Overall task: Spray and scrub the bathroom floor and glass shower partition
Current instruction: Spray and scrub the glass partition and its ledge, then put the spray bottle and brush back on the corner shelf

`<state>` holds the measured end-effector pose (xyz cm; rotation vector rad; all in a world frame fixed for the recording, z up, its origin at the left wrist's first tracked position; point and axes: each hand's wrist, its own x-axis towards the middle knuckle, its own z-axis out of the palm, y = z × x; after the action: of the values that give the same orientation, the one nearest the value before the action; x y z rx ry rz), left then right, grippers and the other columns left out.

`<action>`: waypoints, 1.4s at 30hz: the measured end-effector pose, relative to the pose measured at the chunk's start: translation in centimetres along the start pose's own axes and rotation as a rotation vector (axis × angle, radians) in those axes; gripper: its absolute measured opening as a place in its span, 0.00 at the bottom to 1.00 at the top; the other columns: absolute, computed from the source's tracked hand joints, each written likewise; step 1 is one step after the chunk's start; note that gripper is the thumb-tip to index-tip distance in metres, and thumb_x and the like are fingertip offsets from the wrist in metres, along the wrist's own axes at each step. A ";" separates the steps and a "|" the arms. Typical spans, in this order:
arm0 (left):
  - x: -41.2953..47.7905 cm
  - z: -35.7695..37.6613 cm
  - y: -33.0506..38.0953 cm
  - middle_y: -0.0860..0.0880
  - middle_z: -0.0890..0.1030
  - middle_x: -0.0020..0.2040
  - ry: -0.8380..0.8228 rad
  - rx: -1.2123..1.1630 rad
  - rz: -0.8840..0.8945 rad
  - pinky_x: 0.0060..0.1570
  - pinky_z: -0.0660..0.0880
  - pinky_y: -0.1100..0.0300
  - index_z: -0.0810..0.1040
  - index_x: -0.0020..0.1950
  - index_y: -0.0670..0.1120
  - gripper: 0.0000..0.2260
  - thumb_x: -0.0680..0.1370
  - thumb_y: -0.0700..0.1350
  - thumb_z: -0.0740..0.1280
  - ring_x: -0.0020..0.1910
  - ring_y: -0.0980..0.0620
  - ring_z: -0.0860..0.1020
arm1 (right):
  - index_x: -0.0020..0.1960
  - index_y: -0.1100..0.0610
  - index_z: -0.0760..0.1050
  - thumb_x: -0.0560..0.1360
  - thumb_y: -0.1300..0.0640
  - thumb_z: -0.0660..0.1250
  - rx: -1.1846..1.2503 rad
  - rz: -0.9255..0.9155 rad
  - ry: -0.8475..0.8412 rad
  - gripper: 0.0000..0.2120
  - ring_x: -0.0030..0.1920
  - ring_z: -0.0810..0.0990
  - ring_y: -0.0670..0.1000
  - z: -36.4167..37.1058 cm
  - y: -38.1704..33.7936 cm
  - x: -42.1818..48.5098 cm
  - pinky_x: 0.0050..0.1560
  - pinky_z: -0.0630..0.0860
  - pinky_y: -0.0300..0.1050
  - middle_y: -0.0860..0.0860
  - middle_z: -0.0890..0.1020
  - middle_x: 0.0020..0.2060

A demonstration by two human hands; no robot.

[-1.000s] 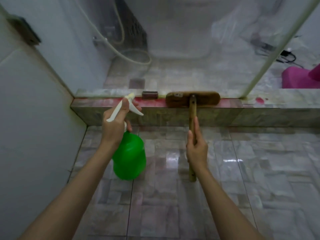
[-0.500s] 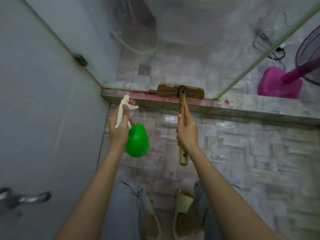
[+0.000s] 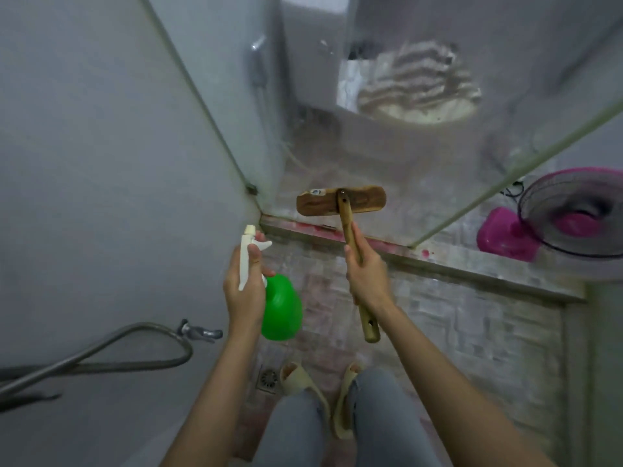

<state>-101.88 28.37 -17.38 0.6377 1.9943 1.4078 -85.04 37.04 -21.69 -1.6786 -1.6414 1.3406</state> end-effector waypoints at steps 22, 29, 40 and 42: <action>-18.1 2.3 6.7 0.51 0.83 0.49 1.135 -0.238 -0.202 0.39 0.76 0.66 0.80 0.58 0.61 0.15 0.81 0.60 0.56 0.34 0.58 0.76 | 0.75 0.48 0.61 0.78 0.60 0.64 -0.356 -0.780 -1.044 0.28 0.46 0.80 0.49 -2.1 -10.5 2.8 0.40 0.68 0.30 0.50 0.80 0.51; -32.8 10.3 6.9 0.53 0.84 0.48 1.572 -0.267 -0.322 0.40 0.76 0.62 0.80 0.63 0.56 0.18 0.81 0.59 0.57 0.37 0.55 0.77 | 0.76 0.43 0.57 0.78 0.59 0.63 -0.449 -0.928 -1.571 0.30 0.26 0.75 0.37 -4.0 -6.2 -6.3 0.26 0.70 0.28 0.41 0.78 0.40; -55.6 31.5 9.4 0.62 0.84 0.50 2.204 -0.227 -0.431 0.36 0.75 0.62 0.81 0.61 0.53 0.18 0.82 0.59 0.57 0.32 0.59 0.76 | 0.75 0.41 0.58 0.78 0.59 0.63 -0.550 -1.110 -2.124 0.30 0.21 0.67 0.42 -18.7 7.3 -19.8 0.23 0.67 0.36 0.41 0.76 0.29; -59.0 35.6 10.3 0.65 0.84 0.51 2.298 -0.214 -0.451 0.35 0.75 0.64 0.81 0.63 0.49 0.20 0.82 0.59 0.58 0.31 0.60 0.76 | 0.75 0.44 0.58 0.79 0.61 0.62 -0.570 -1.108 -2.227 0.29 0.20 0.67 0.41 -22.4 9.9 -21.6 0.23 0.67 0.34 0.39 0.75 0.28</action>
<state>-34.82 14.40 -4.53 -2.4835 2.5591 1.9615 -57.38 21.95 -13.13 1.7784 -2.9468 1.7866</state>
